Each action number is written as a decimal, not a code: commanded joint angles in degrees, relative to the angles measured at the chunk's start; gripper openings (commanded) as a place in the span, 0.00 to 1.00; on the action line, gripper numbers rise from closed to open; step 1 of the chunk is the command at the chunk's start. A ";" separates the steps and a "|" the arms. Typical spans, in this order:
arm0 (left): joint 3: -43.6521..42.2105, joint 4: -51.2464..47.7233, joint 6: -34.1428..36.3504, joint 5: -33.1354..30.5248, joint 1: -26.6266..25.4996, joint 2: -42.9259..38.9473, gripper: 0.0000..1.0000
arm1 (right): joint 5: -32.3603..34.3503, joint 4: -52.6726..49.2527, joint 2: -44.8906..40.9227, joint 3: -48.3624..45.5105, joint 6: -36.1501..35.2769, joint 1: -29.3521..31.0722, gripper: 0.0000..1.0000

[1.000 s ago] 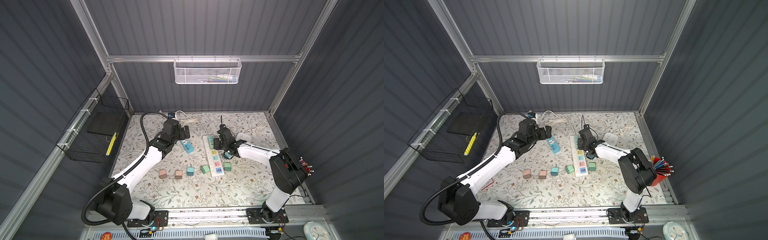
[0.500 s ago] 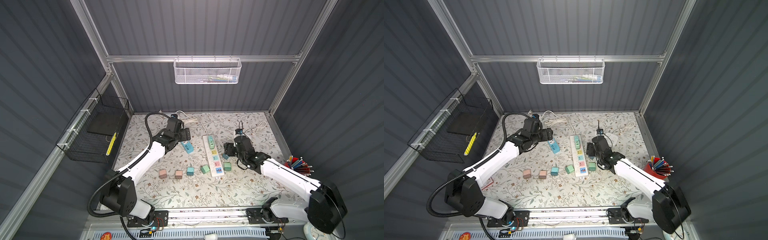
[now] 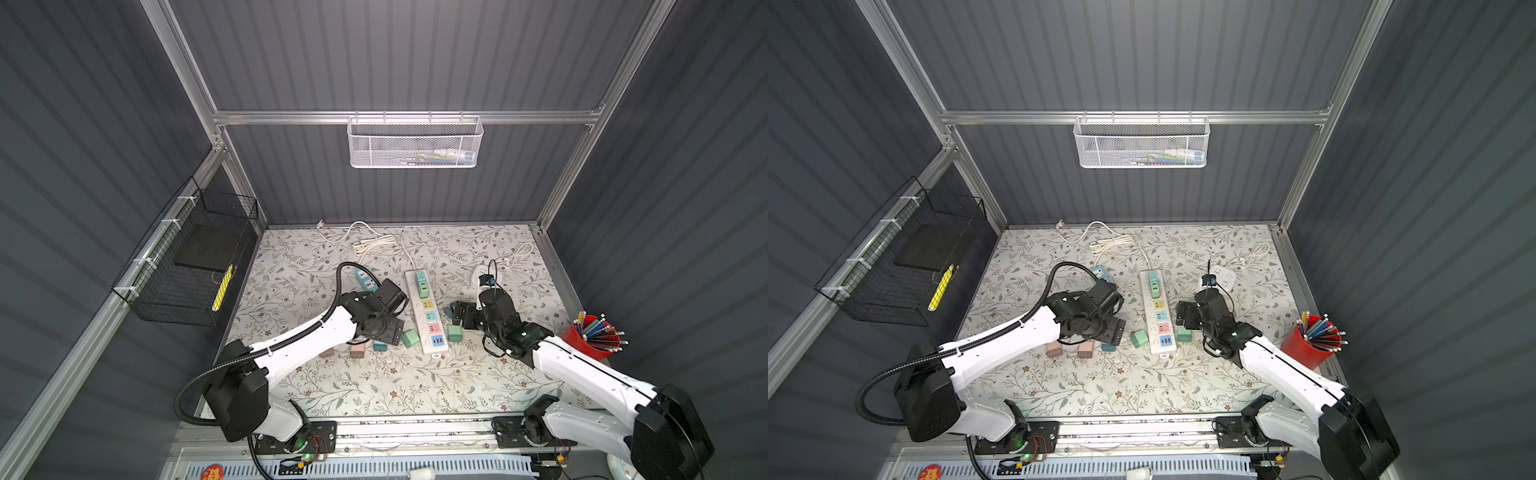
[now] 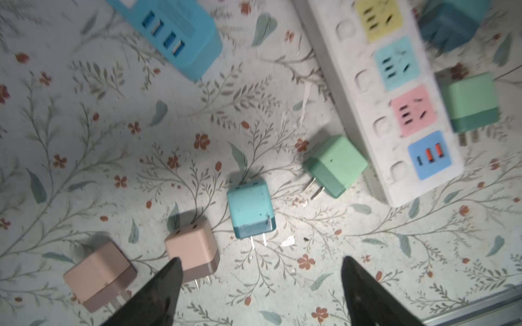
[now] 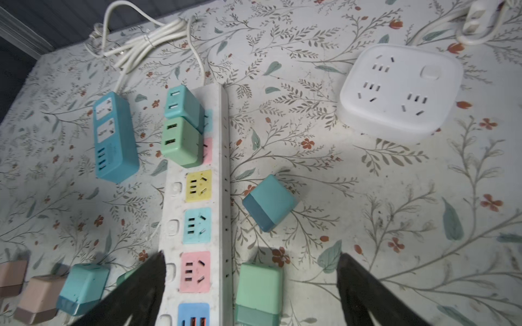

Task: Insert the plug
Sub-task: 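Open the right gripper and lift away while left gripper reaches toward a teal cube, then grasp the teal cube adapter with the left gripper and lift it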

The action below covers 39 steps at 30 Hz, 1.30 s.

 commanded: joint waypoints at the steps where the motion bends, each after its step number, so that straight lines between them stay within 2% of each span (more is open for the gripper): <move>1: -1.74 -4.65 -0.47 2.31 -0.35 2.41 0.83 | -4.65 2.69 -1.75 -1.07 -1.61 -0.10 0.90; 6: -2.02 -2.21 0.48 8.94 -0.51 6.90 0.75 | -7.90 4.38 -2.30 -1.99 -2.54 -0.09 0.84; 13: 1.22 -2.06 1.45 2.81 -0.51 12.62 0.71 | -7.87 6.25 -1.28 -2.83 -2.00 -0.11 0.82; 18: -0.35 0.71 0.62 -1.65 -0.51 13.74 0.62 | -7.29 6.02 -0.86 -2.87 -1.54 -0.09 0.82; 22: -1.32 3.17 1.00 -3.40 -0.51 13.71 0.60 | -7.33 5.51 -0.84 -2.50 -1.52 -0.09 0.84; 29: -1.98 4.60 1.09 -1.75 -0.48 15.68 0.59 | -7.03 3.82 -0.62 -1.07 -2.28 -0.09 0.86; 34: -1.15 4.47 0.88 -1.78 -0.39 13.86 0.56 | -7.05 4.19 -0.13 -1.07 -2.23 -0.09 0.88; 39: -1.72 6.24 2.92 -0.20 -0.36 13.80 0.60 | -7.18 4.24 0.85 -0.54 -2.45 -0.11 0.92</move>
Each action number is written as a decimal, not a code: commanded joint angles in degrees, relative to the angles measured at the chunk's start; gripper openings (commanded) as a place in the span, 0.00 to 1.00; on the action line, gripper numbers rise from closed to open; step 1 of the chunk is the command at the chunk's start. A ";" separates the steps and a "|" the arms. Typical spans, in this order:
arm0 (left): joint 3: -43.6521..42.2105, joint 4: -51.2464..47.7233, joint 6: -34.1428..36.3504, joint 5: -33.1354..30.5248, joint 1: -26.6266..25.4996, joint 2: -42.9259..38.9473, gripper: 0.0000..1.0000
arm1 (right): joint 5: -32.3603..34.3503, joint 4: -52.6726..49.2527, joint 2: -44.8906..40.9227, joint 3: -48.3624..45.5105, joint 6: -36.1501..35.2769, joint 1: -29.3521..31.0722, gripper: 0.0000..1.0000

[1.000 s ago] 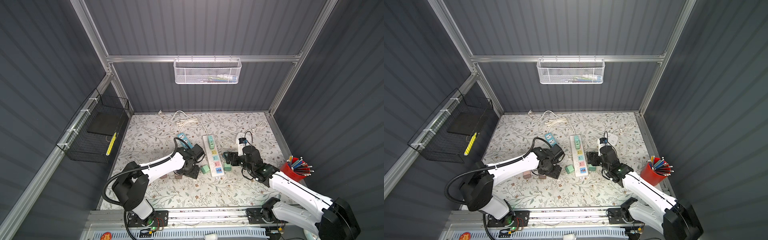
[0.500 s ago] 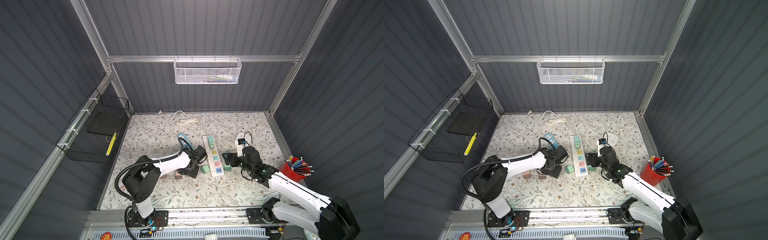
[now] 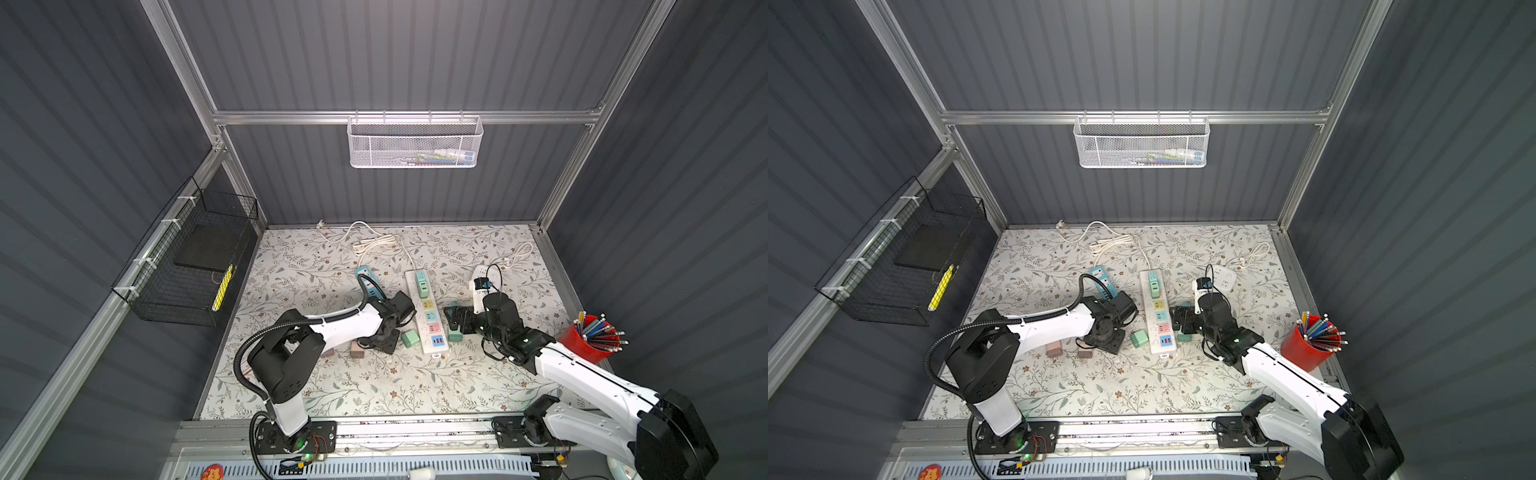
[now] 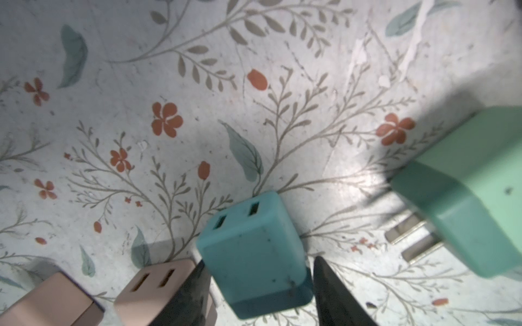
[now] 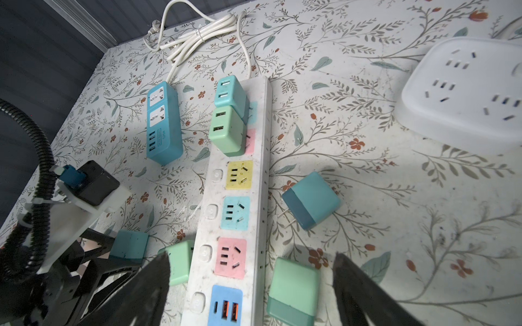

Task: Insert the plug
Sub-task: 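Grasp the teal cube adapter with the left gripper and lift it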

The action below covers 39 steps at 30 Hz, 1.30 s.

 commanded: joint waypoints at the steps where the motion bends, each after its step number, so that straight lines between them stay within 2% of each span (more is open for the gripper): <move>1: -1.05 1.63 2.16 2.14 -0.16 -1.11 0.60 | 0.32 -1.08 0.51 1.71 -0.58 -0.10 0.93; 10: -0.30 4.18 5.98 3.91 -0.23 -1.39 0.62 | 1.16 -2.02 0.58 1.88 -0.45 -0.09 0.94; 17: -0.94 0.19 5.43 -1.46 -0.20 -0.99 0.61 | 0.69 -1.87 0.57 1.99 -0.51 -0.09 0.94; 21: -2.37 0.99 4.71 -1.63 -0.20 0.11 0.56 | -0.25 -1.43 1.70 2.56 -0.41 -0.09 0.93; 25: -4.69 6.13 5.05 0.42 -0.21 -1.40 0.53 | -0.68 -1.55 2.11 2.99 -0.38 -0.09 0.92; 29: -5.42 7.56 5.44 1.17 -0.21 -2.55 0.39 | -0.41 -3.30 1.00 3.47 -0.57 -0.09 0.92; 34: -6.47 11.87 8.09 0.29 -0.20 -10.12 0.29 | -0.99 -5.47 -0.87 4.10 -0.66 -0.09 0.90; 39: -6.52 23.08 12.23 1.02 -0.21 -20.51 0.26 | -2.13 -10.18 -1.32 8.26 0.29 -0.11 0.84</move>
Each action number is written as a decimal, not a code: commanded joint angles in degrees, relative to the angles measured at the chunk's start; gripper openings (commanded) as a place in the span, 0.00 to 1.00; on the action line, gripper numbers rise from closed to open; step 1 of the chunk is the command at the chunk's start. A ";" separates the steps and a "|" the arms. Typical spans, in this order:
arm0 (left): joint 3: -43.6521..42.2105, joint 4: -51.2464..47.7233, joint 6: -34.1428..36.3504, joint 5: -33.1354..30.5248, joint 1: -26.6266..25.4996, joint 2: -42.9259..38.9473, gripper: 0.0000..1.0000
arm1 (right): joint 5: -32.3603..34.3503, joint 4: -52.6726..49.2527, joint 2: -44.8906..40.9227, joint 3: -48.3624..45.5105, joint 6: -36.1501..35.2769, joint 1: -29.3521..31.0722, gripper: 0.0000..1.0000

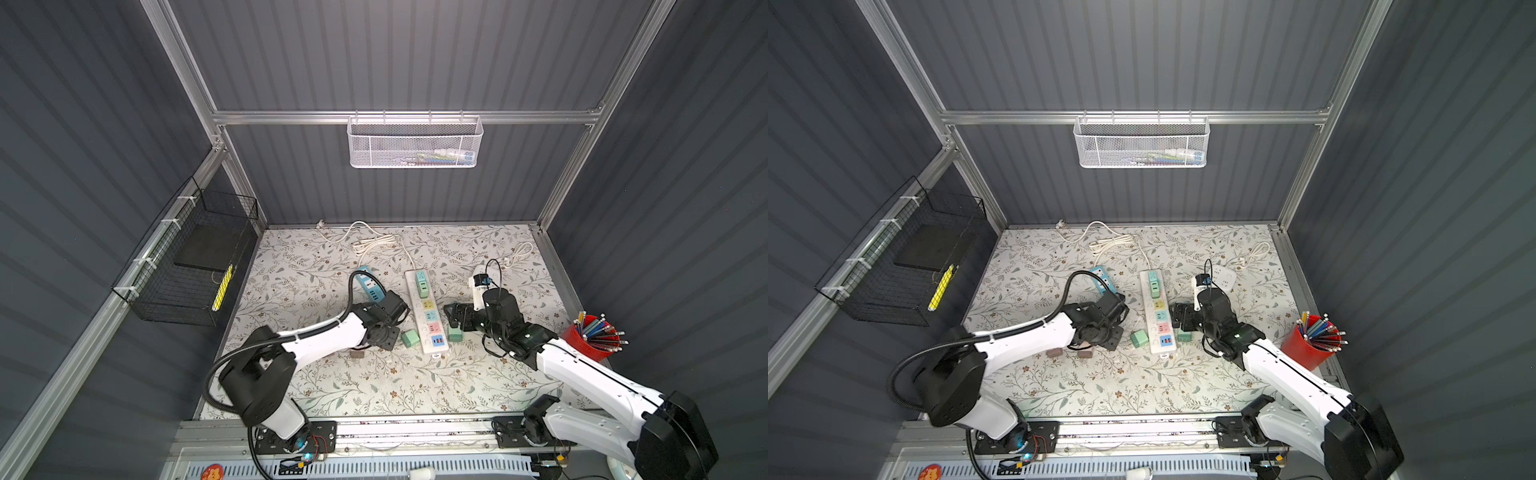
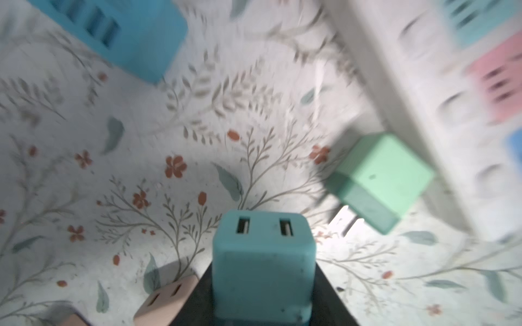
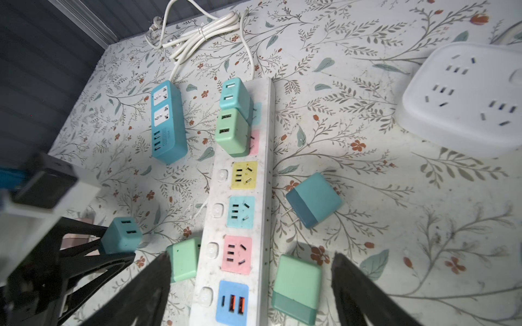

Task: Insert the plug
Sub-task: 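Grasp the teal cube adapter with the left gripper and lift it, then bring the teal adapter toward the right gripper and close the right gripper on it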

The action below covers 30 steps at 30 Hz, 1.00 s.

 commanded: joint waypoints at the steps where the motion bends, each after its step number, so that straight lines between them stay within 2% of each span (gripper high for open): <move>1: 2.12 9.98 6.40 0.52 -0.25 -5.76 0.25 | -0.87 -4.16 -1.18 3.92 0.49 -0.09 0.82; 4: 8.47 10.49 14.61 1.80 -0.22 -4.63 0.25 | -2.99 -6.21 -1.96 6.82 0.83 -0.09 0.69; 7: 9.73 15.07 21.85 6.43 -0.27 -3.03 0.23 | -9.37 -6.01 -2.08 9.30 1.04 -0.10 0.38; 8: 9.19 17.49 23.65 7.63 -0.62 -2.70 0.21 | -12.02 -5.57 -1.70 9.86 0.82 -0.13 0.35; 10: 7.76 21.34 26.43 8.55 -1.56 -2.55 0.19 | -15.26 -3.48 -0.87 9.76 0.43 -0.11 0.35; 13: 6.27 25.61 28.47 9.37 -2.35 -2.00 0.17 | -17.05 -1.79 0.62 10.12 0.82 -0.66 0.42; 16: 6.55 25.41 28.63 9.48 -2.40 -1.28 0.14 | -23.11 -0.54 2.07 11.15 1.88 -2.48 0.49; 20: 5.01 27.20 28.19 10.22 -2.51 -2.63 0.14 | -27.79 2.22 5.82 12.58 4.13 -2.76 0.49; 30: 4.92 26.35 27.23 12.63 -2.61 -2.21 0.14 | -32.66 6.57 8.80 13.69 5.99 -2.75 0.48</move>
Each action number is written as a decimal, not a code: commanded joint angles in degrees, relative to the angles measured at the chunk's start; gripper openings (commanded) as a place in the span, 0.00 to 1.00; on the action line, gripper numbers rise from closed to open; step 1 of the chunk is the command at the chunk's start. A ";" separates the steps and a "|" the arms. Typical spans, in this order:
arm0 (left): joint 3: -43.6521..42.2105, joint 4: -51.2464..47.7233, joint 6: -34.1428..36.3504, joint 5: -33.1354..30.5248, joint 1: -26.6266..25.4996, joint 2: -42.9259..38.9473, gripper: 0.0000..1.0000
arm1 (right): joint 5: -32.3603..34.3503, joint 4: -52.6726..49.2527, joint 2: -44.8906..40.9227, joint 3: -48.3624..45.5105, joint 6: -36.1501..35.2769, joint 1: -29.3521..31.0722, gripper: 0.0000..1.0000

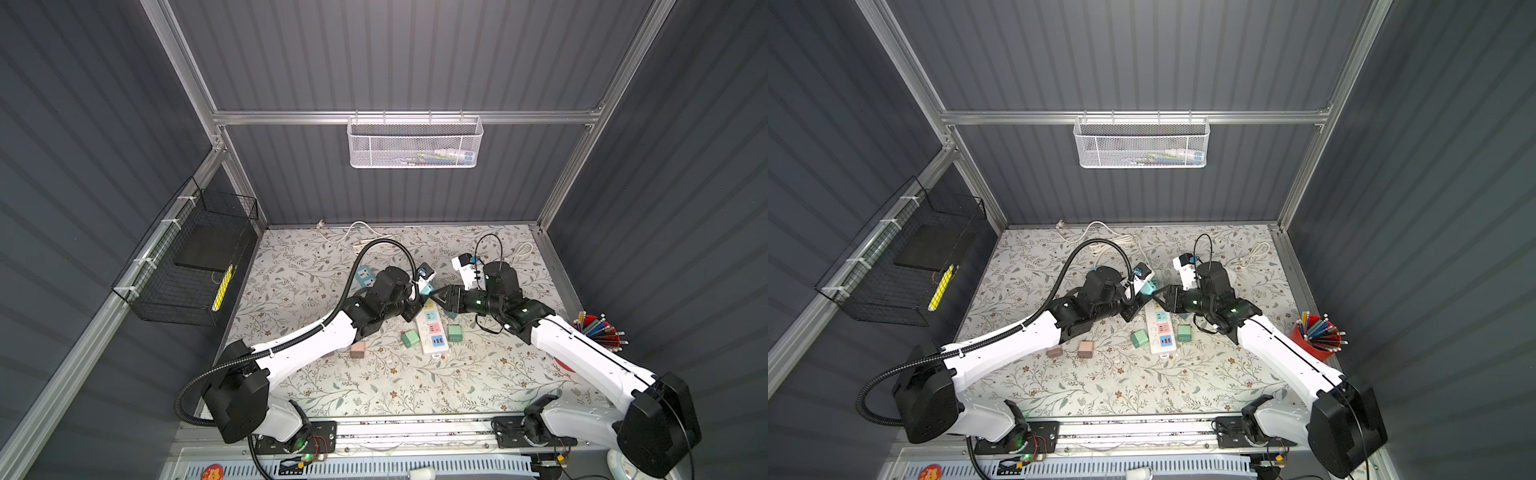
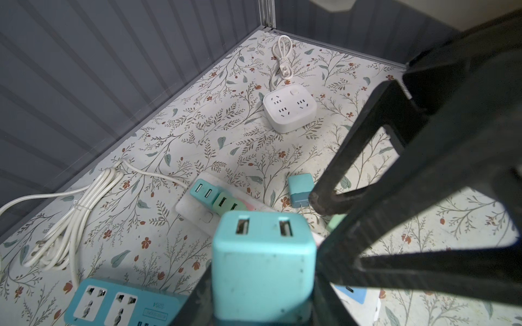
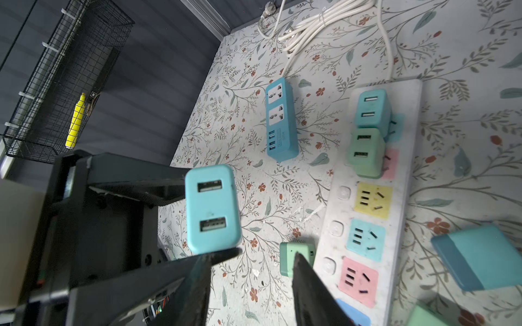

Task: Insert the plug
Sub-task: 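Bring the teal adapter toward the right gripper and close the right gripper on it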

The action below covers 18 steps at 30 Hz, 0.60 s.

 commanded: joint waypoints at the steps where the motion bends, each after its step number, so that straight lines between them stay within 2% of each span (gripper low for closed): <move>1: -0.37 1.94 0.26 4.43 -1.33 -0.75 0.14 | -4.33 3.87 -0.20 2.06 1.00 0.61 0.48; 7: -0.12 1.46 -0.39 2.87 -1.37 -0.73 0.14 | -0.34 -3.79 -4.58 2.97 -3.04 0.13 0.48; 9: 0.16 1.38 -0.81 3.83 -1.36 -1.00 0.15 | -0.44 -3.60 -4.87 2.43 -2.63 -0.34 0.49; 18: 0.21 1.78 -1.10 4.71 -1.37 -1.41 0.15 | -4.64 0.67 3.18 4.24 0.08 0.03 0.45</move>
